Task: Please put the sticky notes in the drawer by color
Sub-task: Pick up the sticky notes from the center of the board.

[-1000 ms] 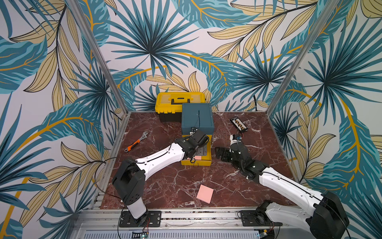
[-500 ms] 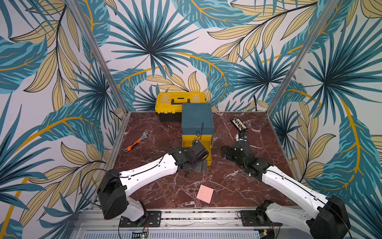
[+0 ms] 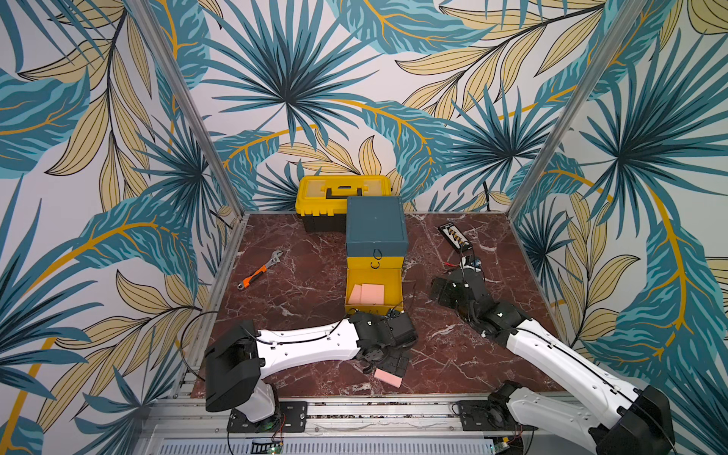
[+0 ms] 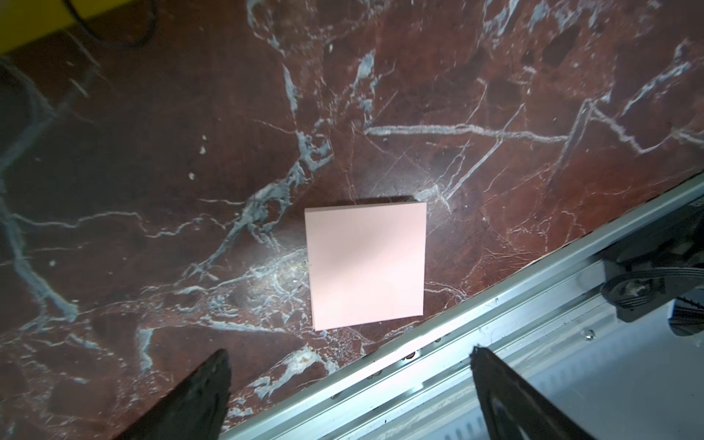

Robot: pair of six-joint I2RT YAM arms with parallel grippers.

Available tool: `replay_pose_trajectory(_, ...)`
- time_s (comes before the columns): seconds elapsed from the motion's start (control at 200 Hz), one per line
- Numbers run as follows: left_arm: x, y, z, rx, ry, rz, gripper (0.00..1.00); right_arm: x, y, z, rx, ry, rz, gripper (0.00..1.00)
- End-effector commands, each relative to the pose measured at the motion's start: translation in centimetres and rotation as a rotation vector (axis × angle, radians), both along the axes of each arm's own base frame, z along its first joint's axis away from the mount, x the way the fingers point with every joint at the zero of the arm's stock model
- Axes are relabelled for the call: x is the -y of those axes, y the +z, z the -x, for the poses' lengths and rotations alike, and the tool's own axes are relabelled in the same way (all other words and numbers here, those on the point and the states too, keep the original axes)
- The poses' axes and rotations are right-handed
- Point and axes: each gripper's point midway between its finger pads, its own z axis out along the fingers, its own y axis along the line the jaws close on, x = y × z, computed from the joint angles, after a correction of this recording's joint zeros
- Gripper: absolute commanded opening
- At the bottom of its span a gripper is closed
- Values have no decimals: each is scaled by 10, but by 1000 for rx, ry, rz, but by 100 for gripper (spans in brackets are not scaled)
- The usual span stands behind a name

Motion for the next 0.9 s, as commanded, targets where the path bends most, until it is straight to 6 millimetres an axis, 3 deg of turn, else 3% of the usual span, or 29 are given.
replay_pose_trajectory(0.0,10,-6,4,-23,0,12,100,11,-8,10,-25,-35,14,99)
replay_pose_trajectory(0.215,17,-26,9,-62,-20,-24,100,13,-19,16,-43,-49,-6,99)
replay_pose_trajectory(0.511,29,-34,19,-87,-68,-48,100,16,-23,18,-39,-60,-7,99)
replay_pose_trajectory(0.896,27,-48,18,-97,-64,-118,100,20,-26,22,-38,-74,-10,99)
